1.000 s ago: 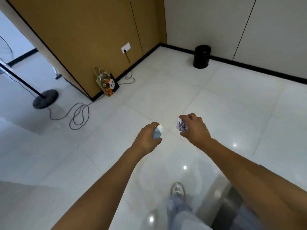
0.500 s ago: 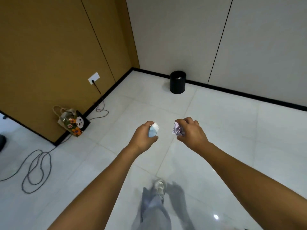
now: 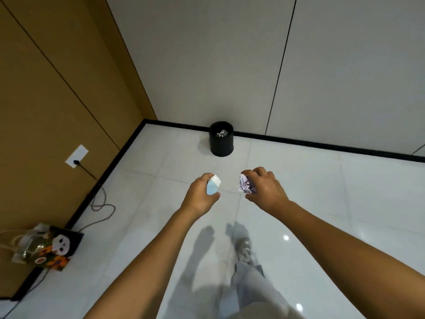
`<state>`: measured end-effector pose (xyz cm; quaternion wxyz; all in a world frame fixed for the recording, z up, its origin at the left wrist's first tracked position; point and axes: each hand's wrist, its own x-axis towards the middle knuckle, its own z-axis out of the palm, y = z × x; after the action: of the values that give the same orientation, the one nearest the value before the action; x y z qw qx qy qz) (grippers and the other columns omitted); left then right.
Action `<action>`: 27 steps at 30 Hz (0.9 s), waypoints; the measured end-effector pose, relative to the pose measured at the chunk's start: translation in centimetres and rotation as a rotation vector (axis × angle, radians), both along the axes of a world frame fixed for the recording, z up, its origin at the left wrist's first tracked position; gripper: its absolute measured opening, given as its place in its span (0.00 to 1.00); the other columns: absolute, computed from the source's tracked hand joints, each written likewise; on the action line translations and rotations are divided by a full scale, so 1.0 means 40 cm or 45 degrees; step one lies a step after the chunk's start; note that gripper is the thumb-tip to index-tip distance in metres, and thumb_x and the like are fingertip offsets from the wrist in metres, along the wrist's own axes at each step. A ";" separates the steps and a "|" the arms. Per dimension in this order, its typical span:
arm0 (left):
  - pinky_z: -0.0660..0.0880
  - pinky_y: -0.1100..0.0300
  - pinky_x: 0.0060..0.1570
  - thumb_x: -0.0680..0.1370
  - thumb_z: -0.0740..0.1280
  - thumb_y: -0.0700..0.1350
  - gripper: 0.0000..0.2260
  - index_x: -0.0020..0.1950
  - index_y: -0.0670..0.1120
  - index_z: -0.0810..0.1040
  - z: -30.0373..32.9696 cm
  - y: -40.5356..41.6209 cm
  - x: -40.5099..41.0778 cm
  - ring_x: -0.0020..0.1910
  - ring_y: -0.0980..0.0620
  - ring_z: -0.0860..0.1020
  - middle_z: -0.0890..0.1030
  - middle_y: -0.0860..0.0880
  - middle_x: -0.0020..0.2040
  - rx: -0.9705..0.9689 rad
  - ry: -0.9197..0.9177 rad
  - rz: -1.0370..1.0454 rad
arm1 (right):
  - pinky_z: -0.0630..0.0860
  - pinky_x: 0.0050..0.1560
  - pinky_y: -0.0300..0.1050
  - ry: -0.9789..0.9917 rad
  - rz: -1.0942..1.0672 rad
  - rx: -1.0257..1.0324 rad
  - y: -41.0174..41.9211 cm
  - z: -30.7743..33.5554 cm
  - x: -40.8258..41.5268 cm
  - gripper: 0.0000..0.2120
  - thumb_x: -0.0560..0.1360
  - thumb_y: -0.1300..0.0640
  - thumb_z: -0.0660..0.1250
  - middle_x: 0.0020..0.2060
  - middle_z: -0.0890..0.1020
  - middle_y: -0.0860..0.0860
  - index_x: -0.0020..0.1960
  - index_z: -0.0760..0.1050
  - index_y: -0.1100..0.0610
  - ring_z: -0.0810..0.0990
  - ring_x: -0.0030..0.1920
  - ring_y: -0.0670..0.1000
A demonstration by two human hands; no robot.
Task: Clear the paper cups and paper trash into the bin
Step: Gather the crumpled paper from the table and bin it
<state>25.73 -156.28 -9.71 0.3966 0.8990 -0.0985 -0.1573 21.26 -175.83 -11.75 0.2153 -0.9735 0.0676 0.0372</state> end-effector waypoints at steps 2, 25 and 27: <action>0.77 0.54 0.49 0.74 0.71 0.41 0.20 0.64 0.46 0.71 -0.018 -0.043 0.130 0.48 0.48 0.74 0.75 0.47 0.56 0.013 0.009 0.004 | 0.72 0.56 0.49 0.013 -0.004 -0.009 -0.053 -0.021 0.125 0.26 0.71 0.59 0.68 0.61 0.71 0.52 0.67 0.68 0.48 0.70 0.58 0.57; 0.69 0.62 0.47 0.75 0.70 0.40 0.22 0.67 0.43 0.69 -0.091 -0.320 1.469 0.50 0.52 0.71 0.75 0.45 0.59 0.054 0.137 0.012 | 0.74 0.56 0.49 0.111 -0.100 0.078 -0.341 -0.098 1.443 0.29 0.71 0.57 0.71 0.64 0.72 0.54 0.70 0.67 0.49 0.71 0.61 0.59; 0.70 0.60 0.46 0.74 0.71 0.40 0.21 0.66 0.43 0.70 -0.113 -0.348 1.564 0.50 0.51 0.72 0.76 0.45 0.58 0.042 0.156 -0.001 | 0.74 0.57 0.50 0.122 -0.150 0.114 -0.355 -0.112 1.523 0.30 0.71 0.57 0.71 0.64 0.71 0.55 0.71 0.67 0.49 0.70 0.62 0.59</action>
<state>88.30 -170.19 -14.24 0.3868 0.8942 -0.0717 -0.2137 82.19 -190.03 -16.24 0.2568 -0.9544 0.1334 0.0740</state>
